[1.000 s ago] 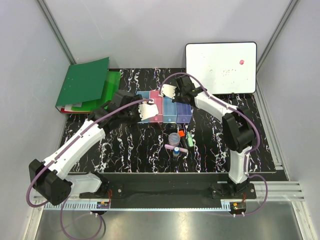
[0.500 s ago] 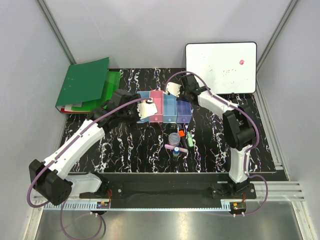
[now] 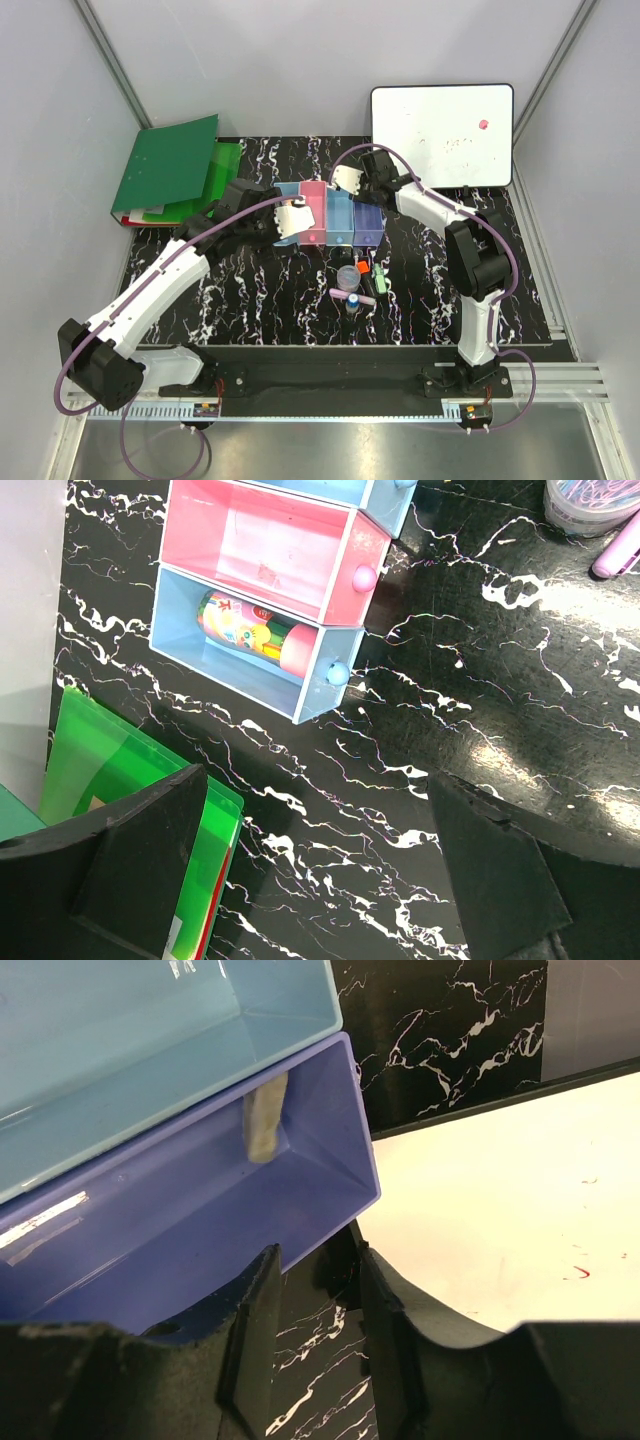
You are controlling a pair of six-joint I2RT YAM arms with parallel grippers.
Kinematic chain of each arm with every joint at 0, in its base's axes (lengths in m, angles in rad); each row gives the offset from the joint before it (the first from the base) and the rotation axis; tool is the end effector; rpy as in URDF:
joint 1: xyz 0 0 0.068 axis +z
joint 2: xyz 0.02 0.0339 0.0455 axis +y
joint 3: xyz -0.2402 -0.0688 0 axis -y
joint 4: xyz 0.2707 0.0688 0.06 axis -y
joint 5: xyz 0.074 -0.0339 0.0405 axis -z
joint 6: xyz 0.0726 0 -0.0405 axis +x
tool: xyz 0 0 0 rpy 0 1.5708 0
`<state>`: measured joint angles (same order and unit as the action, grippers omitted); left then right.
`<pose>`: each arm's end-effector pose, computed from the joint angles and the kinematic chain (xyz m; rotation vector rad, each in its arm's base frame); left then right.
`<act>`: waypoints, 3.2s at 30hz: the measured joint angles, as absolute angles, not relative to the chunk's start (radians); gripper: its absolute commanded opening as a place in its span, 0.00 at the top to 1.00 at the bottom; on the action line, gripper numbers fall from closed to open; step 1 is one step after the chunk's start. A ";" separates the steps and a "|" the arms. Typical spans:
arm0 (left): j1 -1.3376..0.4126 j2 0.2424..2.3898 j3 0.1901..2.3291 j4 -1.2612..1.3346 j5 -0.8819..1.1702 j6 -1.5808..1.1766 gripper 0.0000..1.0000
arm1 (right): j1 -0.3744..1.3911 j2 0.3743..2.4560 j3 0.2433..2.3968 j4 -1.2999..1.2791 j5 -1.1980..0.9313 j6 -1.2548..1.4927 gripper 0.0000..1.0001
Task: Sort the stationery into containers
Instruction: Place the stationery in the storage box, then pick up the stationery from the center of the board.
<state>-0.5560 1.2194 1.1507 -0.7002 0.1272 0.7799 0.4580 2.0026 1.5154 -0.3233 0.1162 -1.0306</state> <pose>0.2639 -0.1748 0.2788 1.4934 1.7914 -0.0371 0.4419 0.2084 0.1521 -1.5933 1.8127 -0.4069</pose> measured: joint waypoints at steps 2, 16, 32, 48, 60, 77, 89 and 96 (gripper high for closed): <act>-0.556 1.219 1.151 -0.701 0.128 0.780 0.01 | 0.458 2.002 1.512 -0.319 0.118 -1.031 0.57; -0.556 1.198 1.148 -0.701 0.124 0.781 0.01 | 0.459 1.506 1.275 -0.487 0.058 -0.712 0.58; -0.557 1.164 1.136 -0.708 0.094 0.801 0.01 | 0.459 1.389 0.930 -0.692 -0.242 -0.401 0.45; -0.564 1.182 1.162 -0.709 0.076 0.834 0.01 | 0.459 1.618 0.952 -0.583 -0.301 -0.301 0.42; -0.564 1.209 1.173 -0.709 0.075 0.854 0.01 | 0.459 1.719 1.014 -0.513 -0.306 -0.260 0.42; -0.564 1.215 1.195 -0.709 0.075 0.891 0.01 | 0.462 1.703 0.992 -0.487 -0.252 -0.257 0.43; -0.565 1.240 1.230 -0.708 0.082 0.916 0.01 | 0.514 1.691 0.975 -0.491 -0.156 -0.326 0.53; -0.565 1.240 1.230 -0.708 0.083 0.921 0.01 | 0.515 1.655 0.928 -0.471 -0.147 -0.379 0.90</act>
